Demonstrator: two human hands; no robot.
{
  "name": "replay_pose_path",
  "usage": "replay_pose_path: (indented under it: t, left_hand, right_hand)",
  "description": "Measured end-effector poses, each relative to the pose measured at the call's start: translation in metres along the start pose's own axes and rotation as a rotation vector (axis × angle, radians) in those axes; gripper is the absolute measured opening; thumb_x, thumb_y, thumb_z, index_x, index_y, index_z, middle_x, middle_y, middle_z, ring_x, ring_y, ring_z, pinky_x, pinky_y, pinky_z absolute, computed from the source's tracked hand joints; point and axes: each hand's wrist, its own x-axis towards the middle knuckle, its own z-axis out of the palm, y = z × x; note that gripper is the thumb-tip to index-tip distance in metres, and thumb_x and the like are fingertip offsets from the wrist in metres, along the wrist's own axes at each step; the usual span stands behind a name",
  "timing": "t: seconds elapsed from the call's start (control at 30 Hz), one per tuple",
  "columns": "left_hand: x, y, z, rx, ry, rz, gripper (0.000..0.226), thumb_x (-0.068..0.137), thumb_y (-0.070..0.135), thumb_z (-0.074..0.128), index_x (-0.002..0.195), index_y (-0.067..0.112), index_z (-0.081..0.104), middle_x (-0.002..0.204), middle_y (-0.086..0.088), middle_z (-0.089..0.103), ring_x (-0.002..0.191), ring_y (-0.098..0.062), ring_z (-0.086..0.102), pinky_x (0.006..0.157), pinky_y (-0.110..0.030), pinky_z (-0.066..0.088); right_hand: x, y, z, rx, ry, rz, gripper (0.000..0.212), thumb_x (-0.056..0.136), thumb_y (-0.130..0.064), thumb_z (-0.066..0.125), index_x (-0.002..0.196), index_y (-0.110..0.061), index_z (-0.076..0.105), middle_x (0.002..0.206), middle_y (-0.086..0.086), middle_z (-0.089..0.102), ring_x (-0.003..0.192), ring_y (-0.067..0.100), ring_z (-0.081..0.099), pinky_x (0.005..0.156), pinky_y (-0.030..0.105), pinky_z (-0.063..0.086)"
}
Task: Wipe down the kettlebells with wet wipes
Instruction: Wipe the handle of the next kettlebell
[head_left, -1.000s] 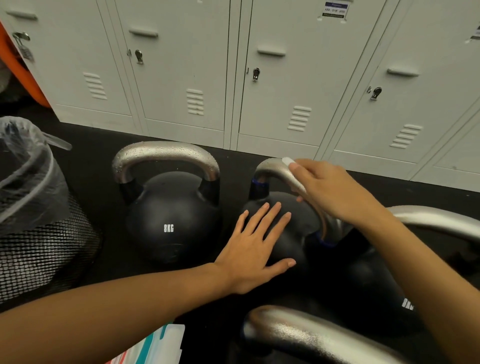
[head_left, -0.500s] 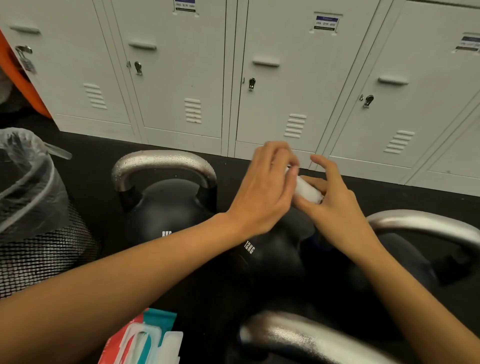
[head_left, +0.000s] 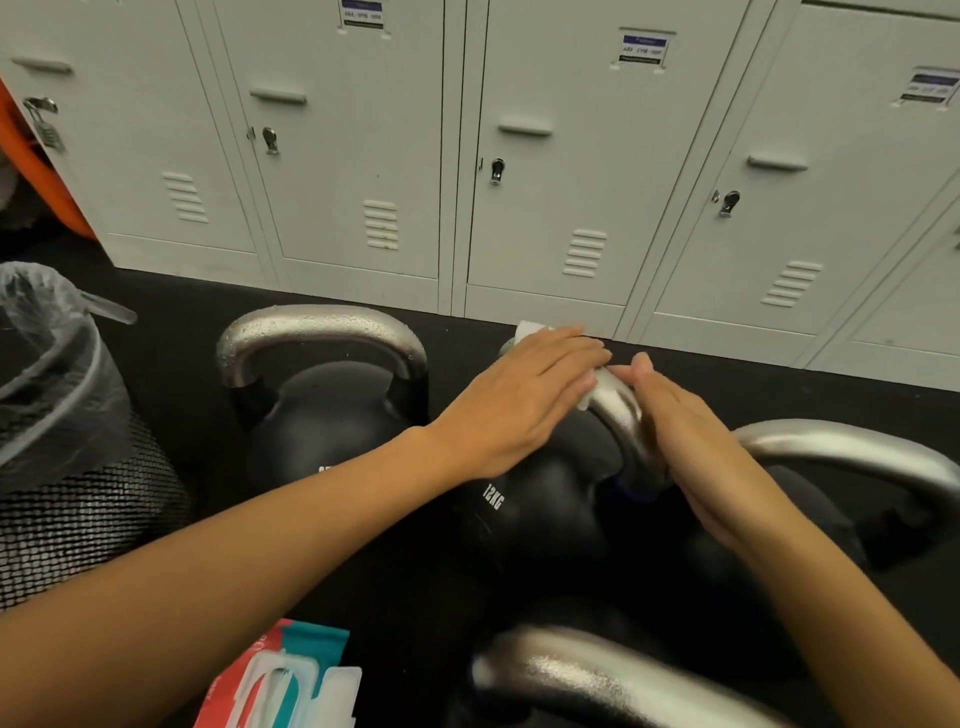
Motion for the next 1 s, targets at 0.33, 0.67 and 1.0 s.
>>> replay_pose_path:
  t: [0.33, 0.67, 1.0]
  left_hand:
    - [-0.006, -0.021, 0.005, -0.504, 0.143, -0.445, 0.04, 0.104, 0.024, 0.034, 0.143, 0.019, 0.041, 0.148, 0.005, 0.04, 0.138, 0.0, 0.029, 0.115, -0.014, 0.018]
    - [0.005, -0.053, 0.013, -1.097, 0.185, -1.058, 0.033, 0.098, 0.03, 0.042, 0.1, 0.014, 0.07, 0.113, -0.016, 0.065, 0.113, -0.027, 0.057, 0.111, -0.044, 0.034]
    - [0.031, -0.04, -0.001, -0.94, 0.029, -0.864, 0.032, 0.096, 0.027, 0.04, 0.101, 0.014, 0.07, 0.11, -0.009, 0.064, 0.099, -0.018, 0.055, 0.091, -0.028, 0.042]
  right_hand:
    - [-0.003, 0.007, 0.017, -0.083, 0.123, -0.078, 0.036, 0.105, -0.044, 0.032, 0.098, -0.029, 0.064, 0.083, -0.003, 0.07, 0.072, 0.008, 0.066, 0.082, 0.031, 0.049]
    - [-0.003, 0.009, 0.016, -0.112, 0.11, -0.091, 0.036, 0.104, -0.048, 0.029, 0.095, -0.032, 0.06, 0.083, -0.003, 0.069, 0.07, 0.006, 0.064, 0.074, 0.027, 0.048]
    - [-0.001, 0.01, 0.013, -0.078, 0.077, -0.13, 0.032, 0.104, -0.046, 0.029, 0.094, -0.035, 0.058, 0.084, 0.0, 0.068, 0.069, 0.009, 0.063, 0.06, 0.006, 0.043]
